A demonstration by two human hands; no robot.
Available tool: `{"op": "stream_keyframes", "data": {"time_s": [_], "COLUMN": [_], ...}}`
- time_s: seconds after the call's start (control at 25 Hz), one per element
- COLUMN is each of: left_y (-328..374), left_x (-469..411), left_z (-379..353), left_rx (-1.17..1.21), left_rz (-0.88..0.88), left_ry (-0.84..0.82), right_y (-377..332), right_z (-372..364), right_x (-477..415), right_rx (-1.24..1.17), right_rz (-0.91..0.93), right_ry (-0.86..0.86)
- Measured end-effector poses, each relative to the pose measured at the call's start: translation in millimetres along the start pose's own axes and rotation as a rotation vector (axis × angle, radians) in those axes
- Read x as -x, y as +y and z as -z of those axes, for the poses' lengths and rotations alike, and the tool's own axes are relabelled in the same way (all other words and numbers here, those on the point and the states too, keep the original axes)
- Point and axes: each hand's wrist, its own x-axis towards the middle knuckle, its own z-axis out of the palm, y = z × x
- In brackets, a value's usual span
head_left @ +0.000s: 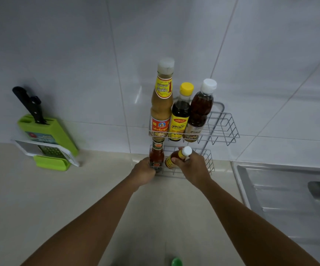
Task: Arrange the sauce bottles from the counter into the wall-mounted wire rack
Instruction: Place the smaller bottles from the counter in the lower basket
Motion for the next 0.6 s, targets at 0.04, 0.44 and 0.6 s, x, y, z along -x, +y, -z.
{"op": "stream_keyframes", "data": {"time_s": [0.04, 0.44, 0.6], "left_y": [-1, -14, -14], "left_x": [-4, -13, -6], "left_z": [0, 3, 11], "left_rx": [0.004, 0.098, 0.111], "left_rz": [-0.003, -0.003, 0.030], "left_ry": [0.014, 0.001, -0.044], "right_y": [0, -2, 1], "right_z": [-2, -12, -12], "right_x": [-6, -34, -34], "right_rx": [0.030, 0.231, 0.238], "right_rz": [0.005, 0.055, 0.056], "right_ry": [-0.039, -0.309, -0.322]}}
